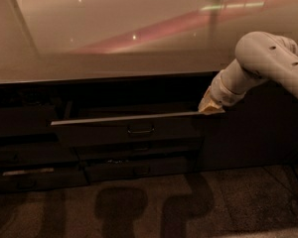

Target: Open top drawer

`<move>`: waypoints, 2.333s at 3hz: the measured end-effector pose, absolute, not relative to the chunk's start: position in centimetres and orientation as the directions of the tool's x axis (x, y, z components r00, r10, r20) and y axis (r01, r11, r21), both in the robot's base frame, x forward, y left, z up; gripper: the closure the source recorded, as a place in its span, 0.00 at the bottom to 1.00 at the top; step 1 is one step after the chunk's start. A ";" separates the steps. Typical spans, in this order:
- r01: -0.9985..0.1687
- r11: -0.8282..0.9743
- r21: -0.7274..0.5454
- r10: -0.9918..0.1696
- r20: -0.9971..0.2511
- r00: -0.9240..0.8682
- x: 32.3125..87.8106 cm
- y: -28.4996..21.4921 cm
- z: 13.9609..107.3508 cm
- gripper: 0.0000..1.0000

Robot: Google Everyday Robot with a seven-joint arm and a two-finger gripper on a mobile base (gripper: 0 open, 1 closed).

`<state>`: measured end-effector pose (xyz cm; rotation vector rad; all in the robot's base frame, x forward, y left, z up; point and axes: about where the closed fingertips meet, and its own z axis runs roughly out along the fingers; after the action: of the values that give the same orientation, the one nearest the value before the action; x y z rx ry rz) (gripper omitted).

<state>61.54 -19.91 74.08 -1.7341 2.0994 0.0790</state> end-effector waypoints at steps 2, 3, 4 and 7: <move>-0.944 0.272 -0.187 -0.917 -0.347 -0.195 63.8 -21.1 73.9 1.00; -0.935 0.324 -0.142 -0.907 -0.327 -0.265 64.7 -23.1 71.8 1.00; -0.926 0.363 -0.108 -0.896 -0.312 -0.315 65.4 -24.7 70.2 1.00; -0.929 0.331 -0.165 -0.928 -0.236 -0.289 65.4 -21.3 71.3 1.00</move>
Offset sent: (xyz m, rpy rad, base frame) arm 0.0182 -0.0090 -0.0032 0.0029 0.0296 -0.0428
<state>65.38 -21.34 71.29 -1.6652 2.3121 0.0063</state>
